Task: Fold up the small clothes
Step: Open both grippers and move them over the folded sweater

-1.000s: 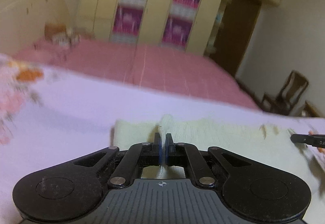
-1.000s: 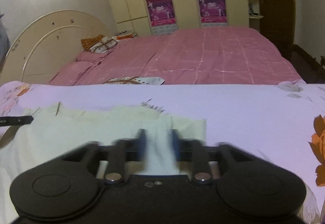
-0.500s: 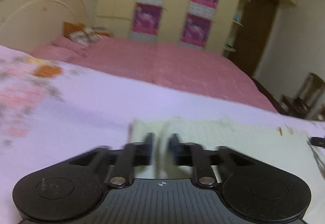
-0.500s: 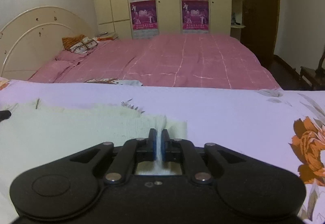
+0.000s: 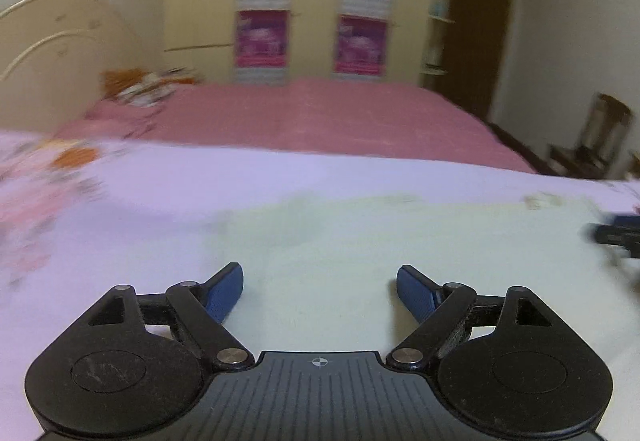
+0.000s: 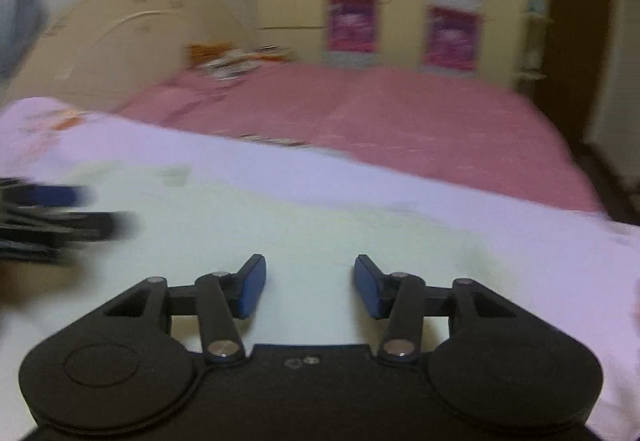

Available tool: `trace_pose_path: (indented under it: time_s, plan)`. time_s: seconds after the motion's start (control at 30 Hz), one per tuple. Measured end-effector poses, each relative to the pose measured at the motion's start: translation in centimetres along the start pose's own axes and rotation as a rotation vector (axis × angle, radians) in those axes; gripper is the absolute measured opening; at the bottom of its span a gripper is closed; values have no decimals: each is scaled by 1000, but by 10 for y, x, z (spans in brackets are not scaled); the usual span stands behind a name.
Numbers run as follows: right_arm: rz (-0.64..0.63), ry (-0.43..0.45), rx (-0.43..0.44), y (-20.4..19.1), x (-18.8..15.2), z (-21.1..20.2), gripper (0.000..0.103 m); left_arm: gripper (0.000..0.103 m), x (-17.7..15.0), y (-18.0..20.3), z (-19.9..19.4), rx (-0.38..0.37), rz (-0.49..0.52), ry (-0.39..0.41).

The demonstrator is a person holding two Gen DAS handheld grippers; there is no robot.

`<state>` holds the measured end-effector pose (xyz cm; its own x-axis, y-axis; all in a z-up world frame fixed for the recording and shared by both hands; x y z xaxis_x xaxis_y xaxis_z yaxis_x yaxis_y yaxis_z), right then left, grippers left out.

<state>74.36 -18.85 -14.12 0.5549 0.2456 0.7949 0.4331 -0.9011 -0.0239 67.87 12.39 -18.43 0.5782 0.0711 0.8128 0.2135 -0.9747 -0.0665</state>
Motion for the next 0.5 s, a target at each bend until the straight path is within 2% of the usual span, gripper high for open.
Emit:
trace_pose_path:
  time_s: [0.03,0.07,0.1,0.17,0.2,0.23,0.3,0.4,0.5]
  plan:
    - [31,-2,-47,25,-7,-6,50,84,-2,-13,3,26,-12,-11]
    - [77,-10,-47,43,-14,-9,51,84,-1,-19,5,27,-37,-13]
    - [149,-8,-13,56,-19,-10,57,84,0,-26,4,37,-75,-14]
    - [192,4,-15,59,-14,-14,55,84,7,-28,-5,78,-106,33]
    - [179,39,-43,53,-6,-22,44,84,10,-22,-15,63,-110,70]
    - [168,73,-38,44,0,-30,42,84,12,-14,-24,34,-110,92]
    - [141,120,51,14,3,-43,42,84,8,17,-43,-39,-52,109]
    - [40,80,178,-45,-7,-45,39,84,-7,62,-67,-114,70,110]
    - [-4,55,233,-78,-22,-46,39,84,-24,87,-75,-138,126,72]
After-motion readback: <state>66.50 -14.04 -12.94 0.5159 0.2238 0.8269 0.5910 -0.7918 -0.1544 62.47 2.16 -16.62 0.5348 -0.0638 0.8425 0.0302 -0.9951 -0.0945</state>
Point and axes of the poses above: each gripper's, at about its wrist camera, not at the fingertips, and z roughly the way its jaws point, y to its right, x to its top, the point moved 10 cm from there along z, roughly the way its jaws point, and after that the axes turned 13 degrees about x, right-handed, at the moved point
